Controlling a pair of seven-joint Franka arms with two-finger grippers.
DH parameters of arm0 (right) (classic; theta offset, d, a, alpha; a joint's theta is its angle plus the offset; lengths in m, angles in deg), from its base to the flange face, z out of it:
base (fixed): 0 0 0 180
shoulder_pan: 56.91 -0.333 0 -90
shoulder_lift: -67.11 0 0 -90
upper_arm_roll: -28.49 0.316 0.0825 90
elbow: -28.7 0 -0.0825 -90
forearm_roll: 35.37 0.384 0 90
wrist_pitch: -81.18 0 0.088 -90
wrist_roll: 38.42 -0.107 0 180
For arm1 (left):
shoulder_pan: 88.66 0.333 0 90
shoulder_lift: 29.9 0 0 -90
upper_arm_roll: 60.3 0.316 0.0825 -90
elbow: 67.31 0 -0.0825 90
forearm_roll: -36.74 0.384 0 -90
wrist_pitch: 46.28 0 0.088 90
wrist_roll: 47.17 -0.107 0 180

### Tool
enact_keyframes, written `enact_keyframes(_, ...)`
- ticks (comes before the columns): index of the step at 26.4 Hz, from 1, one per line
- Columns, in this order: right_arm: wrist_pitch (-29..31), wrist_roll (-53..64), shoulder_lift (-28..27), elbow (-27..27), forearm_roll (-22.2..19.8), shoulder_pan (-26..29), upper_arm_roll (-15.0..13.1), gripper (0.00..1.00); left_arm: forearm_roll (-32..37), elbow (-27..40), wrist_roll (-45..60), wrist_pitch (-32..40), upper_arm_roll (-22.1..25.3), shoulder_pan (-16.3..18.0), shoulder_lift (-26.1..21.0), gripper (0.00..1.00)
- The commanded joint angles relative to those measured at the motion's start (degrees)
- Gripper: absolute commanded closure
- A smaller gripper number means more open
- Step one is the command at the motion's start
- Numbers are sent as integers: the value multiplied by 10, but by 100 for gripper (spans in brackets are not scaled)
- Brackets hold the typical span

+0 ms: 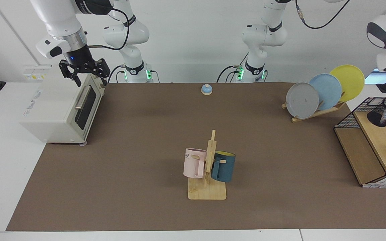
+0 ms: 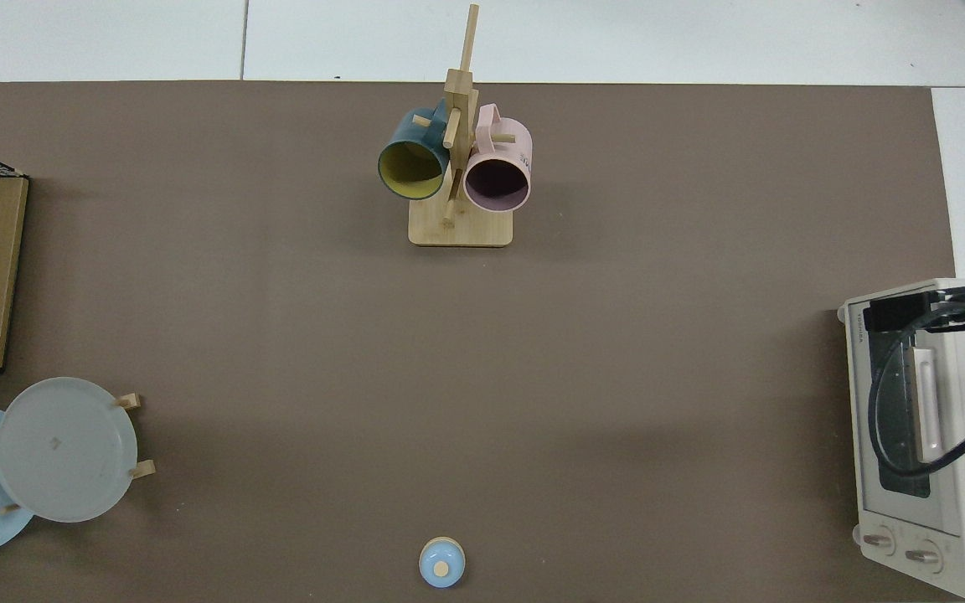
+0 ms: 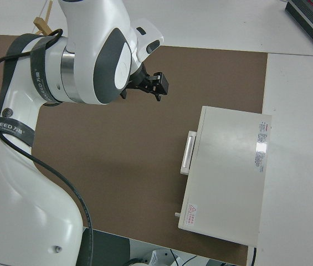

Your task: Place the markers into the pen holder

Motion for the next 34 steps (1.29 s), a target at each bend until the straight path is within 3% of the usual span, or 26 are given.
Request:
enact_keyframes(1,-9,19,0,6,10,7,2,0,-69,-17,9,31,-14,-18,8,0)
enact_keyframes(5,-9,19,0,6,10,7,2,0,-137,-11,39,30,-33,-19,17,0)
enact_keyframes(10,-9,19,-1,6,10,7,2,0,-189,2,182,73,-85,-26,29,0)
enact_keyframes(14,-9,19,0,6,10,7,2,0,-269,26,280,81,-118,-28,44,0)
enact_keyframes(18,-9,19,0,6,10,7,2,0,-279,31,374,93,-168,-23,49,0)
enact_keyframes(24,-9,19,0,6,10,7,2,0,-302,31,544,128,-242,-2,51,0)
enact_keyframes(32,-9,19,0,6,10,7,2,0,-377,39,661,135,-255,54,55,0)
enact_keyframes(34,-9,19,-1,6,10,7,2,0,-380,38,664,135,-280,72,55,0)
